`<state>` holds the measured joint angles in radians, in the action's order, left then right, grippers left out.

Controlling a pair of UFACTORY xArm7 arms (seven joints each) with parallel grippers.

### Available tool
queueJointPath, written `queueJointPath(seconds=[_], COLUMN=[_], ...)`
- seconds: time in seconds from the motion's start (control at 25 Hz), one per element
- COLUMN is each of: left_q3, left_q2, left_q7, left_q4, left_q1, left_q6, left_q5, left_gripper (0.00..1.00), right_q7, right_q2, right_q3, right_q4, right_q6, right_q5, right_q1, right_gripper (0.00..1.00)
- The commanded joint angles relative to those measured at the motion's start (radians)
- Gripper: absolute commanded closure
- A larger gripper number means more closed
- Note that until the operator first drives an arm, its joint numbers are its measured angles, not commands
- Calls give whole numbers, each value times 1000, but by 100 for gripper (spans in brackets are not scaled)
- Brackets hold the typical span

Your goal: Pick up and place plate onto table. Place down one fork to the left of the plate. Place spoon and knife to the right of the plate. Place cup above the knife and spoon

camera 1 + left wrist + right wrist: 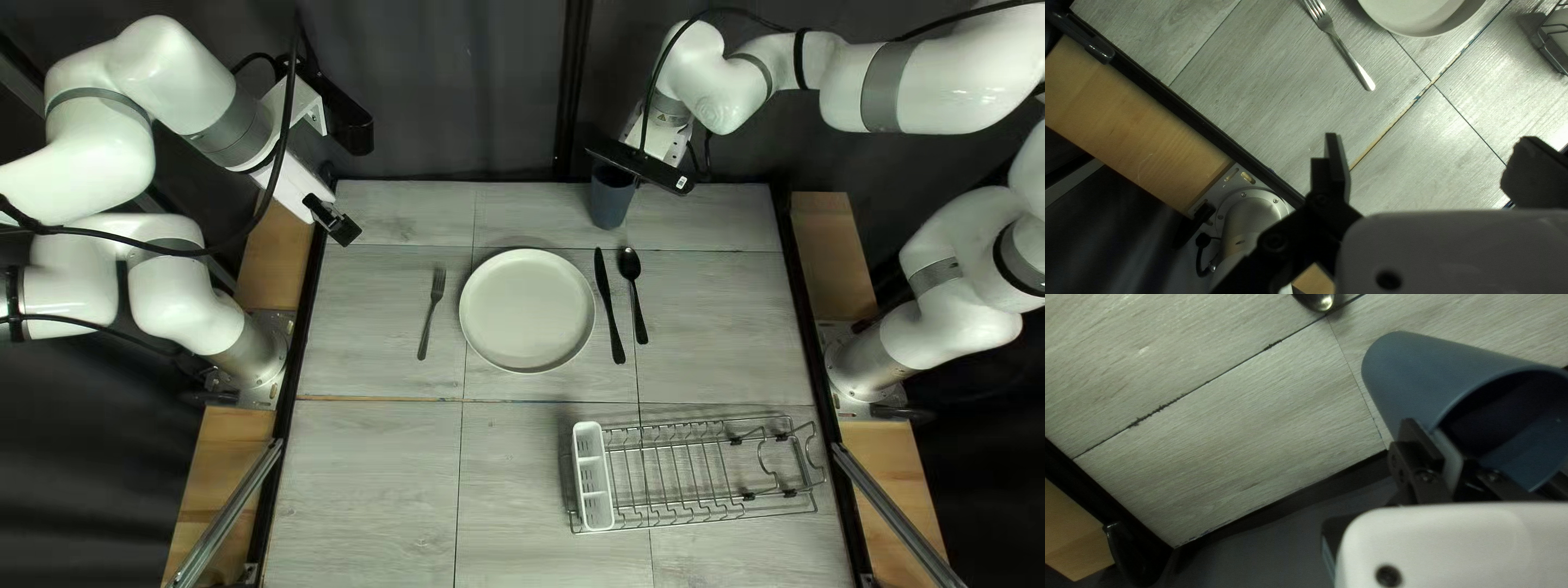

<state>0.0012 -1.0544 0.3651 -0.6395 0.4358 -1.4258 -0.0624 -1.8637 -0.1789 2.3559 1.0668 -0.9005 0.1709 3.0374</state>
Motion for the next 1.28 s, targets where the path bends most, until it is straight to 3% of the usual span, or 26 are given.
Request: queueJointPath(seconds=[0.04, 0.2, 0.36, 0.56, 1.28], left_q3=[0, 0, 0, 0, 0], left_q2=[0, 0, 0, 0, 0], left_q7=[0, 0, 0, 0, 0], left_q4=[0, 0, 0, 0, 0], left_q1=[0, 0, 0, 0, 0], left_q6=[0, 0, 0, 0, 0], left_q5=[0, 0, 0, 0, 0], left_gripper=[0, 0, 0, 0, 0], right_q7=[39, 149, 274, 366, 366], right_q2=[34, 160, 311, 408, 408], right_q3=[-8, -4, 49, 114, 114], right_q4=[9, 5, -10, -47, -47], right_q6=[-23, -73, -144, -177, -177], right_q5=[-38, -167, -298, -364, -364], right_q1=[-13, -38, -34, -35, -35], right_gripper=[0, 0, 0, 0, 0])
